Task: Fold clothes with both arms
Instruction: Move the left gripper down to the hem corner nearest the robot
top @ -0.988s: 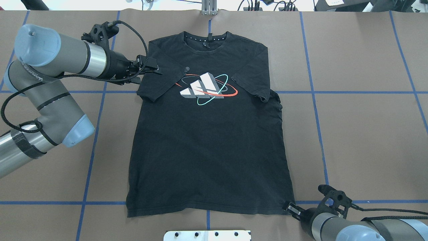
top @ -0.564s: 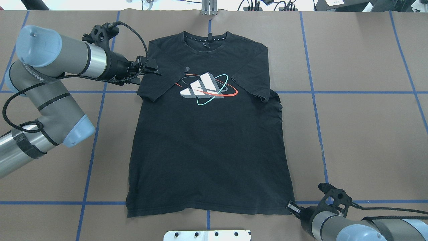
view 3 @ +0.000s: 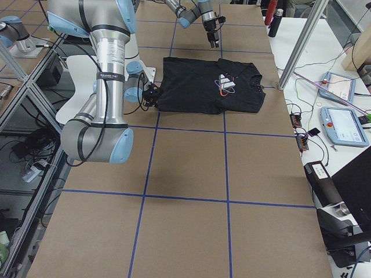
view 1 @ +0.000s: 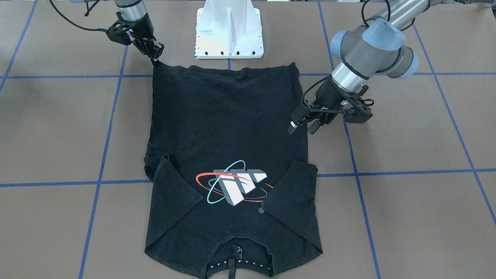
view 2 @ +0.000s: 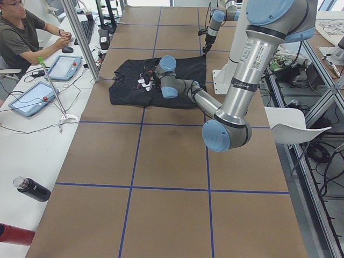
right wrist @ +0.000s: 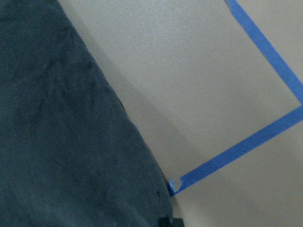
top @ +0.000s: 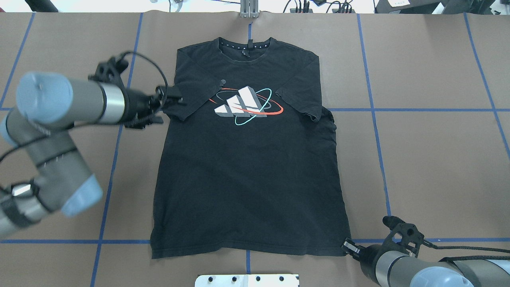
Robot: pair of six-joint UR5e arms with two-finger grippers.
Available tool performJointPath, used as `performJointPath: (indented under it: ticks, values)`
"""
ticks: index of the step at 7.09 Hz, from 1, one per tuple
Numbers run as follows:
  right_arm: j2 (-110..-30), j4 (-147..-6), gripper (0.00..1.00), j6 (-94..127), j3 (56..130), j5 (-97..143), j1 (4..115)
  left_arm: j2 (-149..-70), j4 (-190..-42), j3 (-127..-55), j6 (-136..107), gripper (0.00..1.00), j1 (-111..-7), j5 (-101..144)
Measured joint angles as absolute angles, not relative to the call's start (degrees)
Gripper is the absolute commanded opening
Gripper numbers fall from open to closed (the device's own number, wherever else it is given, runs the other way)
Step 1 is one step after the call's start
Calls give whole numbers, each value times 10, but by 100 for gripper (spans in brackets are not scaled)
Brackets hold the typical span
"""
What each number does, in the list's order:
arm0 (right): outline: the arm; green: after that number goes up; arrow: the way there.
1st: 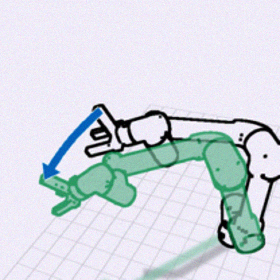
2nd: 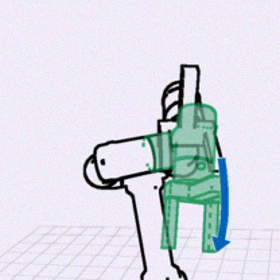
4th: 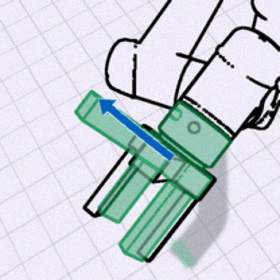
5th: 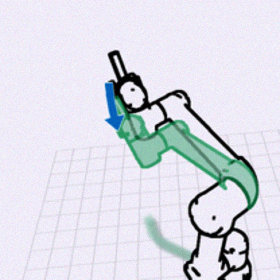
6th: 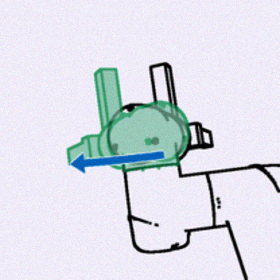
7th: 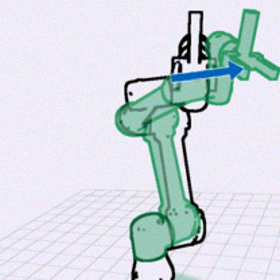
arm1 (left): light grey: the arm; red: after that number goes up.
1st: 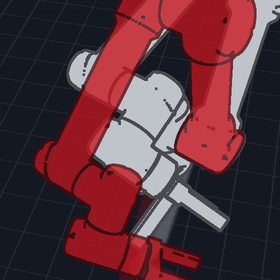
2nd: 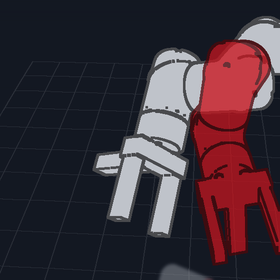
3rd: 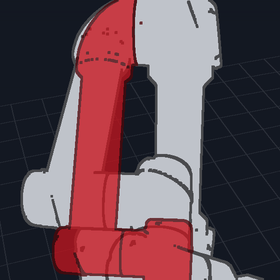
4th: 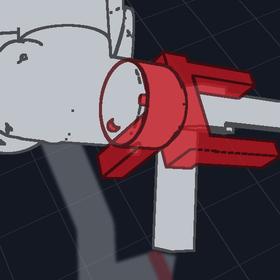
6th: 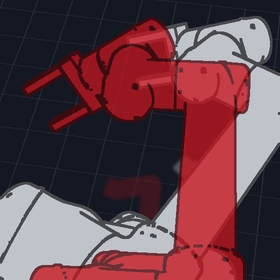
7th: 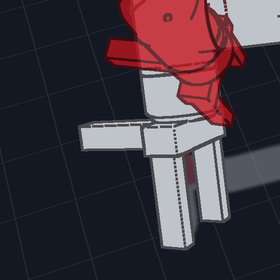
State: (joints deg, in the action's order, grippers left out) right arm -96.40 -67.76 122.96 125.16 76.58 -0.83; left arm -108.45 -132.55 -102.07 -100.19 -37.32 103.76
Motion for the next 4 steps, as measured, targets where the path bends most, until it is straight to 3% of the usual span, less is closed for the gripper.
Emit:
performJointPath:
  ticks: [1, 2, 4]
  values:
    - [-965, -678, 0, 1230, 1253, 766, -8, -1055, -1238, -1094, -1048, 96, -316, 972]
    - [-965, -678, 0, 1230, 1253, 766, -8, -1030, -1153, -1164, -1091, 87, -263, 926]
    - [-966, -678, 0, 1229, 1252, 766, -8, -965, -1088, -1231, -1199, 86, -134, 824]
